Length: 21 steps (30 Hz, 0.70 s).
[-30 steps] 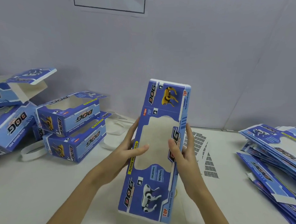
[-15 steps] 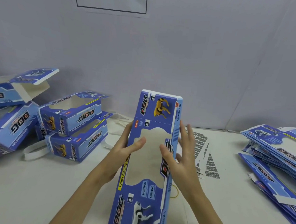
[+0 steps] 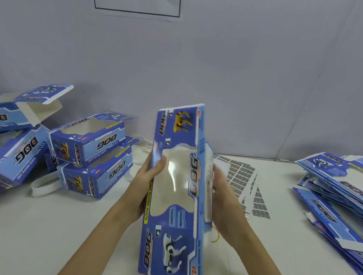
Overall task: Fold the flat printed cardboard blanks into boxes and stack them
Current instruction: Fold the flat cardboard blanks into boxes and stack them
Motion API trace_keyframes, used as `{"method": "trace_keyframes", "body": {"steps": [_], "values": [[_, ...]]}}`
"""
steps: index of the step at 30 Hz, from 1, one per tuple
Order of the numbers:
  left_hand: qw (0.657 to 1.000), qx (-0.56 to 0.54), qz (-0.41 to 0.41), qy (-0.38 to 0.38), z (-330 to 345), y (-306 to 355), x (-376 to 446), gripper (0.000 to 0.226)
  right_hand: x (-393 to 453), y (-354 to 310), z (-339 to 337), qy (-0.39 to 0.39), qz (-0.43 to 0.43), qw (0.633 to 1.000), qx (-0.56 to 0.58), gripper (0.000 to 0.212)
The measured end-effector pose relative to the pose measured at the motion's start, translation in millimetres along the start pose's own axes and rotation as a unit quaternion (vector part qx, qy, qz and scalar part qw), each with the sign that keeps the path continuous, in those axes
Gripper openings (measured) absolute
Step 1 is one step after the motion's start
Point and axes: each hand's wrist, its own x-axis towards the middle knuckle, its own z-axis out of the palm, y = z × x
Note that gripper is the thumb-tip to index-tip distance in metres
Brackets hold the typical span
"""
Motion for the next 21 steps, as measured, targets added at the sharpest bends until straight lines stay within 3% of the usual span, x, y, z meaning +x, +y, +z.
{"method": "trace_keyframes", "body": {"steps": [3, 6, 9, 10, 11, 12, 14, 16, 18, 19, 21], "values": [[0.999, 0.005, -0.027, 0.023, 1.7, -7.7, 0.0, 0.059, -10.1, 7.5, 12.4, -0.083, 0.100, 0.991, 0.039, 0.088], [0.982, 0.151, 0.047, 0.107, 14.3, -19.7, 2.3, 0.057, -11.9, 20.2, 27.1, -0.080, 0.102, 0.991, 0.038, 0.095], [0.907, 0.297, 0.217, 0.205, 12.8, -18.4, 3.3, 0.041, -5.3, 22.8, 29.2, -0.009, 0.056, 0.997, 0.054, 0.087], [0.887, 0.332, 0.247, 0.205, 8.3, -12.3, 1.2, 0.037, -2.2, 21.4, 25.8, 0.025, 0.024, 0.997, 0.065, 0.086], [0.887, 0.340, 0.260, 0.175, 7.9, -4.5, 2.3, 0.039, 1.1, 18.9, 22.1, 0.062, -0.007, 0.996, 0.066, 0.087], [0.909, 0.322, 0.237, 0.120, 8.9, 2.7, 0.3, 0.044, 3.9, 16.6, 18.3, 0.097, -0.032, 0.993, 0.053, 0.091], [0.966, 0.240, 0.096, -0.002, 21.0, 14.5, 0.0, 0.049, 6.0, 13.1, 12.2, 0.125, -0.063, 0.990, 0.013, 0.100], [0.960, 0.271, 0.033, -0.066, 33.8, 16.7, -5.0, 0.069, 4.7, 12.7, 9.5, 0.095, -0.094, 0.991, -0.013, 0.092], [0.950, 0.303, 0.051, -0.058, 38.1, 6.7, -17.3, 0.086, 2.2, 12.4, 8.9, 0.080, -0.124, 0.988, -0.040, 0.066], [0.966, 0.250, 0.050, -0.050, 35.7, 6.5, -20.6, 0.084, 2.0, 11.8, 8.1, 0.101, -0.143, 0.983, -0.052, 0.057], [0.987, 0.144, 0.064, -0.037, 27.2, 10.6, -15.9, 0.073, 4.7, 7.9, -0.5, 0.162, -0.155, 0.972, -0.070, 0.058]]}}
